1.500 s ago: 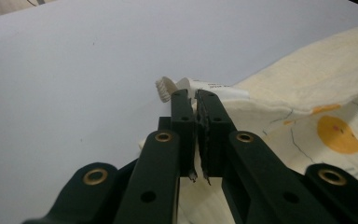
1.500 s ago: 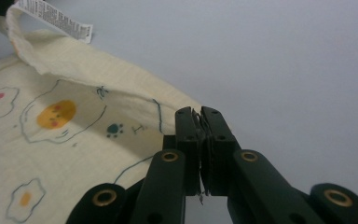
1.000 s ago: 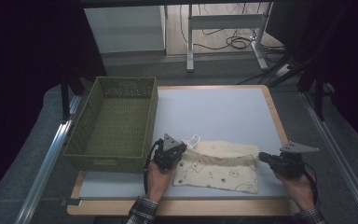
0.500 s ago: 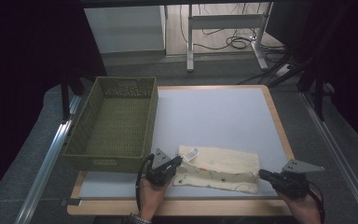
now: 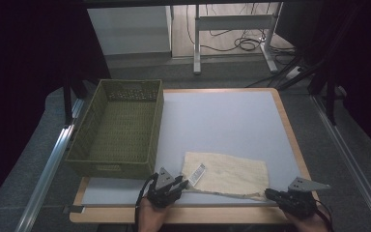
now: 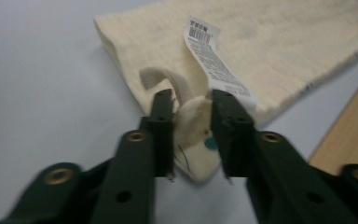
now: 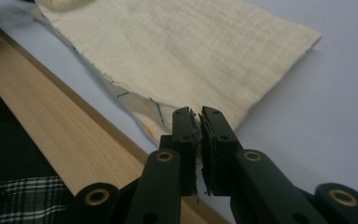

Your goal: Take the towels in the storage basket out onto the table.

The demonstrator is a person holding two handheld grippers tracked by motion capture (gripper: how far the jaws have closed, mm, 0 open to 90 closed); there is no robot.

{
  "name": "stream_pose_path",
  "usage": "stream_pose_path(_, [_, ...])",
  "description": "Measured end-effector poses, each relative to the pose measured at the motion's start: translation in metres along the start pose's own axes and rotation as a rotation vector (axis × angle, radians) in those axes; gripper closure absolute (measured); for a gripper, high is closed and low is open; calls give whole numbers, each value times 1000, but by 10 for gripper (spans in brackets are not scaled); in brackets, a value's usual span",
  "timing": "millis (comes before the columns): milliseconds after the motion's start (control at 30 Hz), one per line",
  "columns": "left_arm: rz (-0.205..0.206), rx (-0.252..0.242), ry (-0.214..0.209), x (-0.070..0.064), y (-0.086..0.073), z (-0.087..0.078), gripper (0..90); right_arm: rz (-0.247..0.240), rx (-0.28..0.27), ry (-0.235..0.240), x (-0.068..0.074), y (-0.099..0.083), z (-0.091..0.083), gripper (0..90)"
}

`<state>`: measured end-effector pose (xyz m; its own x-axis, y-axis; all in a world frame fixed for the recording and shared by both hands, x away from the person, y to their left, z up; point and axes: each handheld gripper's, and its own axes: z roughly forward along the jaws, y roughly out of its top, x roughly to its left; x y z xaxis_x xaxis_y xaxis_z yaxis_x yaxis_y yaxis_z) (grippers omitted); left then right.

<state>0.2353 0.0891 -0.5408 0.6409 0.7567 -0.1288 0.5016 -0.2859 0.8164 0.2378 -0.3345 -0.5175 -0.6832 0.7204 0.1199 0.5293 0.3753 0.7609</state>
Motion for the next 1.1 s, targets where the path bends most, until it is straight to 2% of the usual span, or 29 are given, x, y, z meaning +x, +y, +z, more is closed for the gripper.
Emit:
stream_pose_path(67, [2,7,-1,-1,-2,-2,596,5,-4,7,0,-1,-1,819])
stream_pose_path(100, [2,12,-2,-1,-4,-6,596,10,-7,15,0,-1,-4,795])
stream_pose_path(167, [1,15,4,0,-6,-16,512,-2,-25,8,1,3,-13,743])
stream_pose_path(233, [-7,2,3,1,-4,-23,491,-10,-34,-6,1,6,-20,723])
stream_pose_path(333, [-7,-9,5,4,3,-24,477,-16,-49,-13,-2,11,-26,699])
stream_pose_path(433, [-8,-8,5,6,8,-18,463,-26,-45,-25,-4,15,-24,687])
stream_pose_path(467, [-14,-5,2,7,15,-10,452,-30,-45,-40,-8,18,-18,657])
stream_pose_path(533, [-14,-5,6,8,20,-5,451,-29,-45,-44,-10,20,-15,649])
stream_pose_path(567, [-14,-6,6,10,28,2,452,-21,-47,-65,-17,25,-9,638])
stream_pose_path(600, [-14,-6,6,10,28,2,455,-14,-48,-70,-21,27,-6,636])
stream_pose_path(667, [-22,-1,11,14,42,15,474,3,-50,-85,-29,33,0,635])
stream_pose_path(700, [-22,-1,11,14,42,15,493,3,-50,-85,-29,33,0,635])
stream_pose_path(867, [-21,15,73,27,68,37,575,18,-41,-120,-46,48,19,637])
stream_pose_path(1033, [-38,36,112,40,76,52,630,29,-32,-137,-56,54,28,641])
stream_pose_path(1100, [-47,66,133,48,79,63,634,40,-22,-149,-63,56,33,643])
